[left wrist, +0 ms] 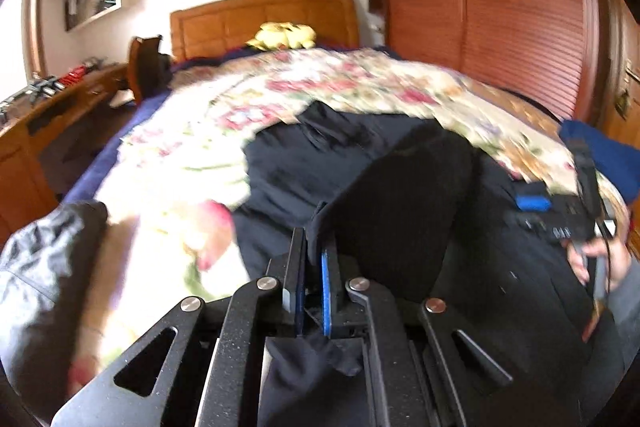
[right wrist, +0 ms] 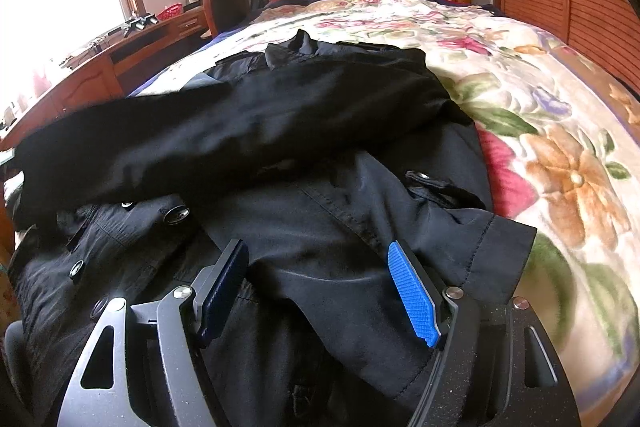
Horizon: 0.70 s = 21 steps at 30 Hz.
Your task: Fold large clothes
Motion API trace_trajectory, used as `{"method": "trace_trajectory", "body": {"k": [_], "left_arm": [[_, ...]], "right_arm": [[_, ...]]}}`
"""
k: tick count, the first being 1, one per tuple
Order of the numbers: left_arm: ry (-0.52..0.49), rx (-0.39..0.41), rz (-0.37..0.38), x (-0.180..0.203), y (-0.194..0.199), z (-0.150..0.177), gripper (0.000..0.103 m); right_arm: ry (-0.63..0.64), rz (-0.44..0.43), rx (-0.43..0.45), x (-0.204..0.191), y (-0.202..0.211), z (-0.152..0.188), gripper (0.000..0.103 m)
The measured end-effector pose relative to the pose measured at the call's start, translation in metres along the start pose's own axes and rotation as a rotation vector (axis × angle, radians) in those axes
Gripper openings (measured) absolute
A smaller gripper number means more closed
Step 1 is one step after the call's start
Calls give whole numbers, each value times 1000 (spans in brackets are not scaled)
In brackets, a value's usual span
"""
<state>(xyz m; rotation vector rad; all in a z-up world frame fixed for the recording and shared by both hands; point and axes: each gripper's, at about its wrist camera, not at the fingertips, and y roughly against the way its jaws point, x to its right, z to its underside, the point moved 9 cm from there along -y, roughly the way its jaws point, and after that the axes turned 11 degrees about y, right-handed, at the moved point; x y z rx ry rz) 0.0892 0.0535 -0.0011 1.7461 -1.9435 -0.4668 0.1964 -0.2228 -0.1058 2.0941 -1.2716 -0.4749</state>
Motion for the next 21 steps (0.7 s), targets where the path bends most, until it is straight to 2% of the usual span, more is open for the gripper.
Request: {"method": "trace_trajectory", "body": {"k": [4,9,12,16,18,21], "left_arm": [[-9,6,-55,-19,-8,-8,7],[1,-67,-83,-31,-34,9,9],[13,-66,-83,-31,-38,15,17],[10,-37,-57,-24,-30,21,43],[9,-25,-38,-21,-25,22,44],[3,-15,-19,-13,-17,25,65]], "right_arm": [[1,-3,-2,0,-1,0,74],[3,-3,-5,0,-2,0,74],[2,-3,-5,-1,-2,0,74],[5,0,-8,-1,-2,0,74],[7,1,-8,-1,-2,0,74],[8,3,-9,-1,-2,0,74]]}}
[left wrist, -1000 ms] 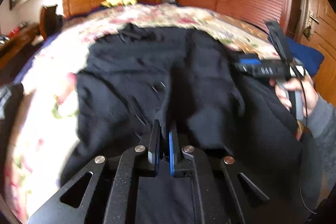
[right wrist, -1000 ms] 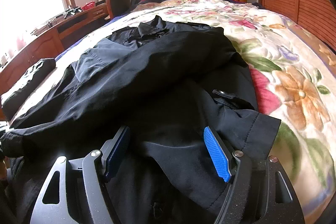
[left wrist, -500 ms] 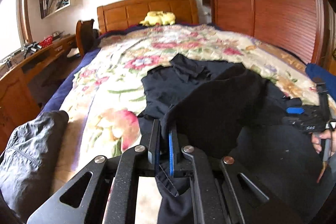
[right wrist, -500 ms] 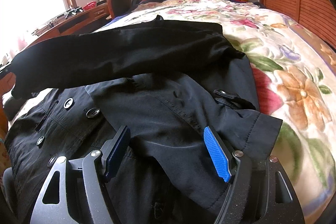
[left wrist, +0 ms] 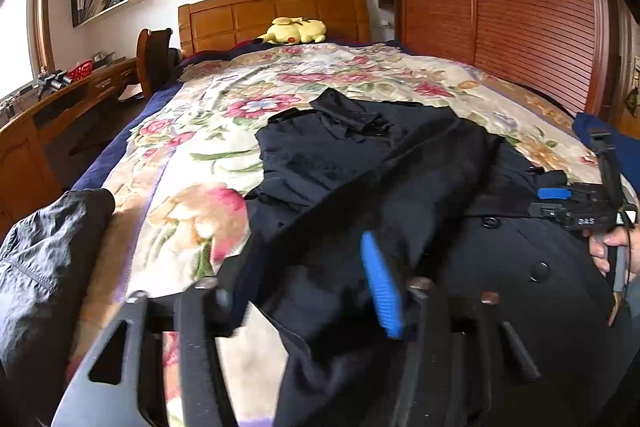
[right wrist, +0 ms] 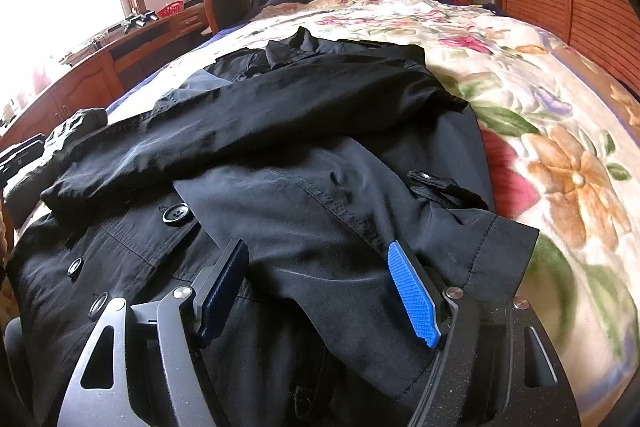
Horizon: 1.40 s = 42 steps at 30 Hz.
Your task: Fold large clothes
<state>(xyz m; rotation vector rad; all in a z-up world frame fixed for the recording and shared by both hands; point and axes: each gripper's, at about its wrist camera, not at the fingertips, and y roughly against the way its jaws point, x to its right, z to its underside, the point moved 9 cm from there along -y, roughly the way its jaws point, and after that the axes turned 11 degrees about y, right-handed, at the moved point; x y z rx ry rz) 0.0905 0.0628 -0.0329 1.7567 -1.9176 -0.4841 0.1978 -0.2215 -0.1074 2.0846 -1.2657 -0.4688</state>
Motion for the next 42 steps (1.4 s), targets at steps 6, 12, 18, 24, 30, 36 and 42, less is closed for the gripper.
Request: {"method": "trace_trajectory", "body": {"k": [6,12,18,24,30,36,42], "left_arm": [[-21,8,32,14,11,8,82],[4,5,56,22,21,22,82],[0,-2,45,25,34,35,82],[13,-2,40,19,49,45,82],[27,-11,42,10,60,53,82],[61,-24,40,-5,66,64,77],[82,-44,24,-18,68,81,67]], "right_arm": [[4,5,0,-1,0,0,74],[14,25,-8,-1,0,0,74],[34,59,-27,-2,1,0,74],[57,100,-27,-7,30,12,74],[75,133,-14,-7,72,34,74],[55,148,-24,7,111,57,74],[38,177,-42,17,137,77,74]]}}
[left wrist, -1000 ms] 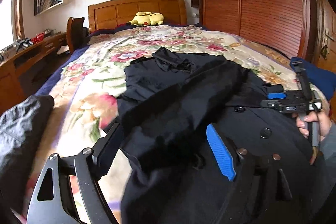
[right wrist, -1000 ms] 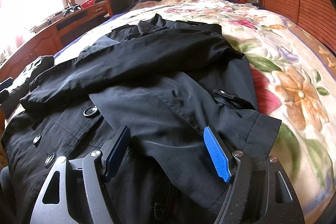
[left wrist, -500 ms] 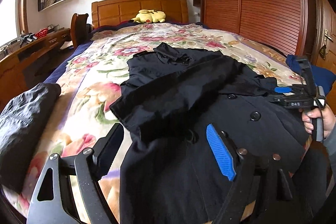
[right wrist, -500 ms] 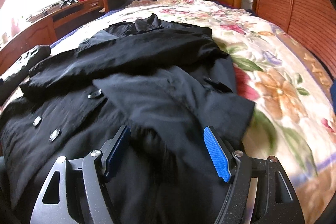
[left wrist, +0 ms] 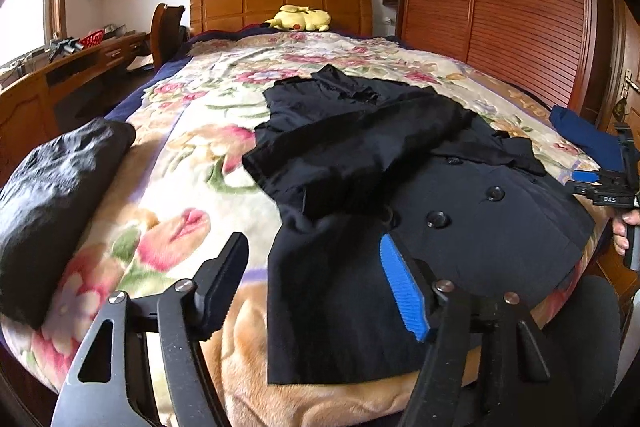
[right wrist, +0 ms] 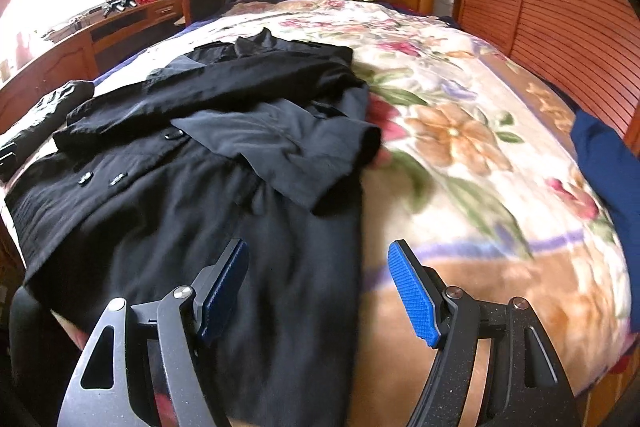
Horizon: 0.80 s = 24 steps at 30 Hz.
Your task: Fold large clothes
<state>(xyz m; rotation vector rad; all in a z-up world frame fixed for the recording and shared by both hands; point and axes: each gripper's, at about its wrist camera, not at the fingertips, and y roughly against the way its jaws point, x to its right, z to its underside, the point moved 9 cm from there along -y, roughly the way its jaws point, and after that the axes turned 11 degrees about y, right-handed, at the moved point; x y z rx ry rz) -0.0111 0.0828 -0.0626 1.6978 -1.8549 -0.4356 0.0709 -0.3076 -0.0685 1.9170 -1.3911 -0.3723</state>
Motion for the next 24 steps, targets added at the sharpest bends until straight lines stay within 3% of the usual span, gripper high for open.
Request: {"method": "trace_trajectory", "body": {"k": [15,23,24], "left_arm": [[-3,-80,-57,-21,-10,38,64],[-4,-88,-46,-19,-12,44,63],[-2,-86,-43,-18,-12,44,59]], "right_arm": [[-2,-29,-47,0,3,26,73],[5,-41,-47,-4,7,31,73],[7,-44,-48,-5,7,31,73]]}}
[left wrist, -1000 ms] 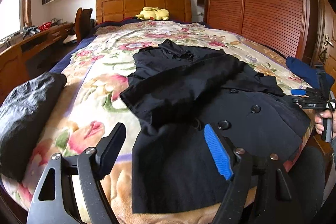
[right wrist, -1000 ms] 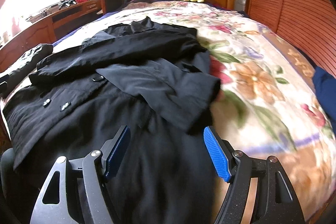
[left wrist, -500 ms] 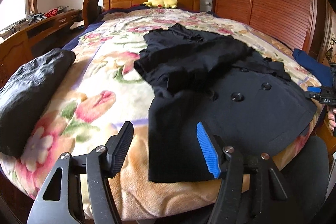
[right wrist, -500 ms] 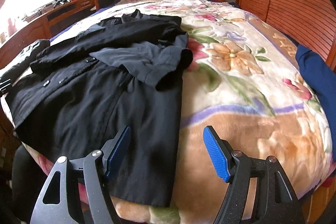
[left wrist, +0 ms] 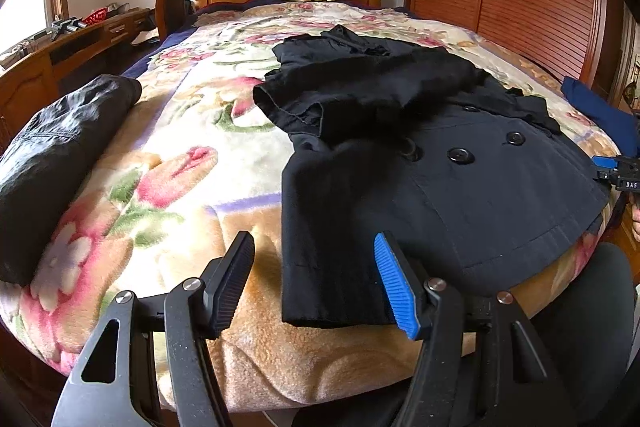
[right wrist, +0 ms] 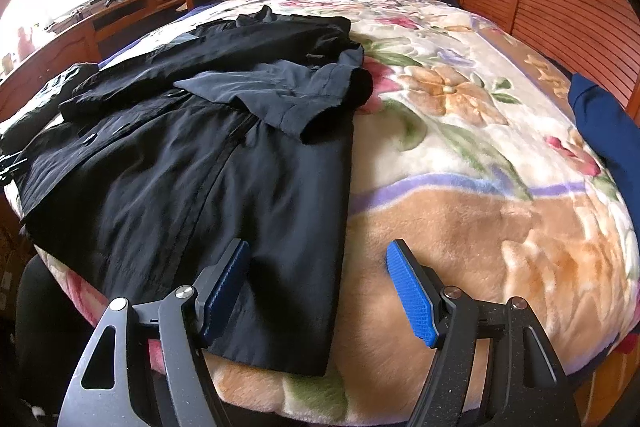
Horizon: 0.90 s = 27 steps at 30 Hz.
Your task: Fold large clothes
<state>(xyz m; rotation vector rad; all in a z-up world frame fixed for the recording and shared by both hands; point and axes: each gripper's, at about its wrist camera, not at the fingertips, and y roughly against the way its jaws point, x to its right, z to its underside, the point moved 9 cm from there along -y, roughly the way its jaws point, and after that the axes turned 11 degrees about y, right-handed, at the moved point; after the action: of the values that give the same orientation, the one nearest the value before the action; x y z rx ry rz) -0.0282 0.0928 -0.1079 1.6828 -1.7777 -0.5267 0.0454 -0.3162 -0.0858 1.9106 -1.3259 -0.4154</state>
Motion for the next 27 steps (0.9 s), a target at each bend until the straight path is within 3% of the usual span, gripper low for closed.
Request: {"method": "trace_trajectory", "body": {"k": [1,5,11,12,14,17,19,21,27], "left_arm": [[2,-1,7,1,0,0,52],[-2,1,16,3,1,1,44],[-1,1,20,4,2,3,39],[0,2,21,4,2,3,36],[0,4,12,3,3,3,21],[-2,4,21,6,6,2,9],[-14,21,18,10,13,-1,7],[-20,49,30,16,23,-7,6],[-33,178,74,37,71,-42,5]], "right_arm": [[3,-3,-1,-1,1,1,72],[12,-23,-1,-6,2,2,68],[32,-54,-2,-17,2,3,54],[35,-57,-1,-17,2,2,51],[38,-70,3,-19,1,2,44],[40,-80,9,-20,2,0,25],[38,-84,22,-20,5,-2,14],[41,-76,45,-20,10,-6,9],[29,-62,187,-17,53,-32,7]]}}
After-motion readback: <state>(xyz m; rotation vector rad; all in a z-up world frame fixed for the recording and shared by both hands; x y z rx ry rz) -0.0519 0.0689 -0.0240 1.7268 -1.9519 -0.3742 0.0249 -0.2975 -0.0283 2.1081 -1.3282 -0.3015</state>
